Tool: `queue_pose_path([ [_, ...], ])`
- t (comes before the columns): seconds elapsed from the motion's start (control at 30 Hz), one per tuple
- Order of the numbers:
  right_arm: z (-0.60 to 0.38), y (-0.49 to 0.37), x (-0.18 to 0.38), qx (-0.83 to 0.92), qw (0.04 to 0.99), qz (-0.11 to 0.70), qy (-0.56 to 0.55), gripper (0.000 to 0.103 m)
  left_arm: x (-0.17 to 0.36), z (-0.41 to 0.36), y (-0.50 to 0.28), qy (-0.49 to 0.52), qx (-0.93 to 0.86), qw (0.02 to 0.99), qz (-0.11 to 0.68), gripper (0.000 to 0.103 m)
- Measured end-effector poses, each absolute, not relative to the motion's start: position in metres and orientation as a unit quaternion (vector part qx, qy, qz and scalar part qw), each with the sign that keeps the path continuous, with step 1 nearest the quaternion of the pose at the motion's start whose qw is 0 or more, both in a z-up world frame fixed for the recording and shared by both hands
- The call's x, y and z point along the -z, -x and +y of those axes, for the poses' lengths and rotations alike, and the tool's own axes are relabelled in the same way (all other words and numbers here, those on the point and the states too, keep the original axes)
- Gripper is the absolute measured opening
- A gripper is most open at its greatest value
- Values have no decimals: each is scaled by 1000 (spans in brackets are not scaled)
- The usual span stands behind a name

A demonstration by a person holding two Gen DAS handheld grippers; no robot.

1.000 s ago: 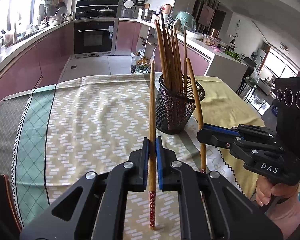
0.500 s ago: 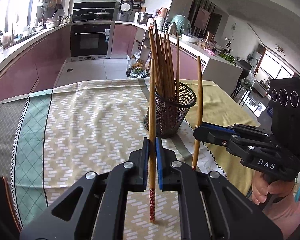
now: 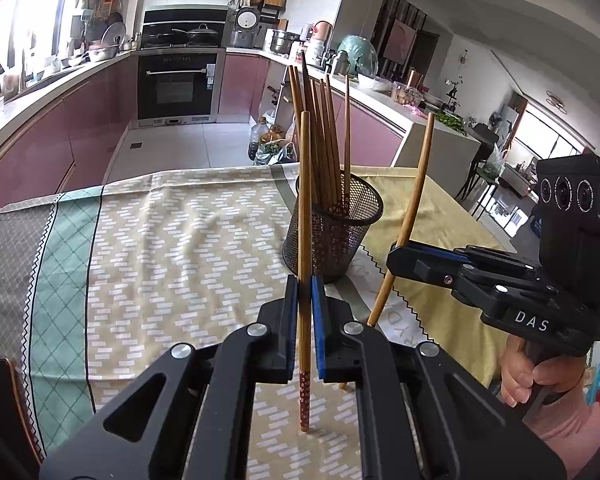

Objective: Organize utensils
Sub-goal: 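Hold both chopsticks upright beside the mesh holder with both tools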

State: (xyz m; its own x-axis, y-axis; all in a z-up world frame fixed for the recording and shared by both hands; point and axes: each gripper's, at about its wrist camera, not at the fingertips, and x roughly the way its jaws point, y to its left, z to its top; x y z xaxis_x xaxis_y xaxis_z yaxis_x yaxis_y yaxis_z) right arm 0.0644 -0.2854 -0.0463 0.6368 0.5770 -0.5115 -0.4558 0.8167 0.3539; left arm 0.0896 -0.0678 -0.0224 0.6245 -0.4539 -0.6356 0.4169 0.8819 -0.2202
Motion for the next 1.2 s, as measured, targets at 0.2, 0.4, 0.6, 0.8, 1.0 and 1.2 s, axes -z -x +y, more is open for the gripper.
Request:
queue_pose_path([
  [0.2,-287,-63,41,-286,902,308,-95,6,18,-69,-89,27,243,902,355,8],
  [0.4,-290,-62,36,-285,905,301,-95,6,15,-69,-90,29,244,904,350,8],
  [0.6,-289,-62,32,-285,907,295,-93,6,12,-69,-89,29,246,905,345,8],
  [0.8,-289,-63,30,-284,908,292,-93,6,10,-71,-90,29,247,906,342,8],
  [1.0,-291,-63,28,-283,910,288,-92,6,7,-72,-89,28,248,907,338,8],
  [1.2,-293,-63,27,-281,912,286,-92,6,5,-73,-89,27,249,908,336,8],
])
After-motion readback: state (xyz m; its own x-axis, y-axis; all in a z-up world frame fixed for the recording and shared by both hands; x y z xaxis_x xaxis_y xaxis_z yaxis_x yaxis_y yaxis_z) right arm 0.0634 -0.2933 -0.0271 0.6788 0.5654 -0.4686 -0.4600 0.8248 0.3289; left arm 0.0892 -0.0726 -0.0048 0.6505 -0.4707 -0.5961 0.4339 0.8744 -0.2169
